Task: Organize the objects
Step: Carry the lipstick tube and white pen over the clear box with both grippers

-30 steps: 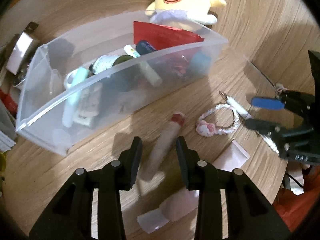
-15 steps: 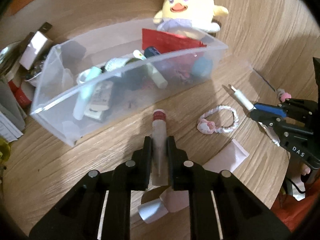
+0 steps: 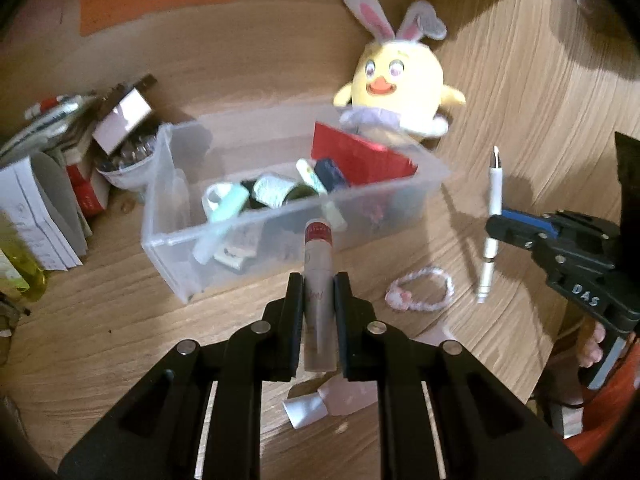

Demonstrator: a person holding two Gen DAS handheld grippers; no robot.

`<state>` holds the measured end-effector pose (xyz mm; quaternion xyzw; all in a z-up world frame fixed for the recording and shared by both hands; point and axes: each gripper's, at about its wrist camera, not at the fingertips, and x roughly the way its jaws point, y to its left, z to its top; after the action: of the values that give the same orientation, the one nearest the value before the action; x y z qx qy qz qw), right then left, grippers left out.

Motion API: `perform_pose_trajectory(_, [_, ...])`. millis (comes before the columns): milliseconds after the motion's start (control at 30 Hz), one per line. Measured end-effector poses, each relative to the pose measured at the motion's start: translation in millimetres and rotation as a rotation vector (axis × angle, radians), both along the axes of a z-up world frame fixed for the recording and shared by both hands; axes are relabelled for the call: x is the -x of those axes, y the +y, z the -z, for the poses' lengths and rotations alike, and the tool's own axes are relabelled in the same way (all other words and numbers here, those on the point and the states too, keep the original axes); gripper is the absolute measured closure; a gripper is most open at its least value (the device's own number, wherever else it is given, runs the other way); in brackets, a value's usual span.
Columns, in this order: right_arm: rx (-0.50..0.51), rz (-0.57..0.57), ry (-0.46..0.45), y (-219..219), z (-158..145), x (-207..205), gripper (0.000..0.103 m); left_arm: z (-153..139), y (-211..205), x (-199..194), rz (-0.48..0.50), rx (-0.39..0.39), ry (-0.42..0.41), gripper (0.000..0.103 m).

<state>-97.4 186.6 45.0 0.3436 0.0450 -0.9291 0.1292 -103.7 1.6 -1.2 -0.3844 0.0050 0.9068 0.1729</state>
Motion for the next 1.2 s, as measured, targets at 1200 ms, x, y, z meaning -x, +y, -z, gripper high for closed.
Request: perform_pose_trajectory(1200, [-0.081, -0.073, 0.183, -31.3, -53.4, 95.7, 0.093, -38.4, -30.1, 79.4, -0.171, -0.066, 0.047, 0.089])
